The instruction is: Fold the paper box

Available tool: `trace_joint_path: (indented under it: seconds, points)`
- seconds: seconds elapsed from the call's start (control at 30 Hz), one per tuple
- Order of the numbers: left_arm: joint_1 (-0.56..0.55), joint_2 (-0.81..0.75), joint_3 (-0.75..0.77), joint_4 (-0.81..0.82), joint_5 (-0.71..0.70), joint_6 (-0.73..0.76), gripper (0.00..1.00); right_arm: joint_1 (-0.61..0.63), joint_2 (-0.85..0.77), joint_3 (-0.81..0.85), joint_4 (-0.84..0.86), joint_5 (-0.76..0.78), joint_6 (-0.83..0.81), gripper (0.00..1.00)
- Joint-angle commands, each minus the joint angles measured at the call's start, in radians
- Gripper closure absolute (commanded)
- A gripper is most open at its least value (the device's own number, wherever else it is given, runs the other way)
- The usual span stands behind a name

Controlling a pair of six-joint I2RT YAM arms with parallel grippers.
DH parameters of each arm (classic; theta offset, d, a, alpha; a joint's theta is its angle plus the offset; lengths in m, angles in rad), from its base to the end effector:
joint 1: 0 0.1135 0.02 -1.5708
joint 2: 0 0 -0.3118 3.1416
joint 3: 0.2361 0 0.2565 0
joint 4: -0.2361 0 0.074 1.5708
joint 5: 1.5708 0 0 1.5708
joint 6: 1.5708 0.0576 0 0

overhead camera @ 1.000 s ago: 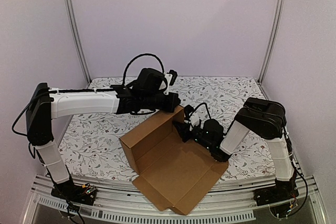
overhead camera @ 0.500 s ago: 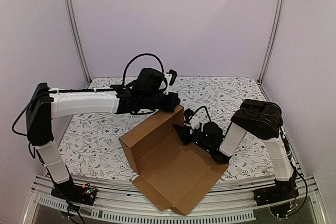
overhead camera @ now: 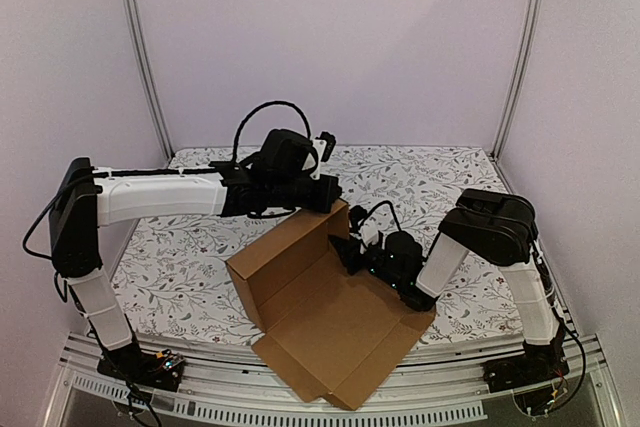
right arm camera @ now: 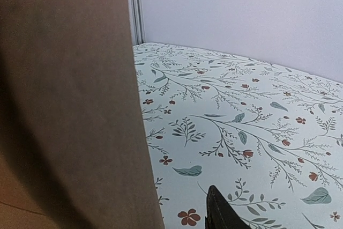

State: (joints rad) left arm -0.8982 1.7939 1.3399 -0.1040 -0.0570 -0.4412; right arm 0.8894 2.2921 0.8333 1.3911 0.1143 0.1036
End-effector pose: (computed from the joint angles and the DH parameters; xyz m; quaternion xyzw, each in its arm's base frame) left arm 0.2835 -0.3507 0.2925 0.1846 0.8545 -0.2814 0.3956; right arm 0.2850 0.3410 0.0977 -0.2432 0.6888 0.2880 0.6192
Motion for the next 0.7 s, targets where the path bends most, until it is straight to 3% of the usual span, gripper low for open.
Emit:
trace_joint_path:
  seconds: [0.0,0.67]
  points:
    - [-0.011,0.038,-0.048,-0.164,0.060,0.006,1.00,0.005,-0.003,0.026,0.014,0.016,-0.019,0.63]
    - [-0.008,0.030,-0.057,-0.164,0.060,0.009,1.00,0.012,-0.079,-0.004,0.016,0.005,-0.018,0.59]
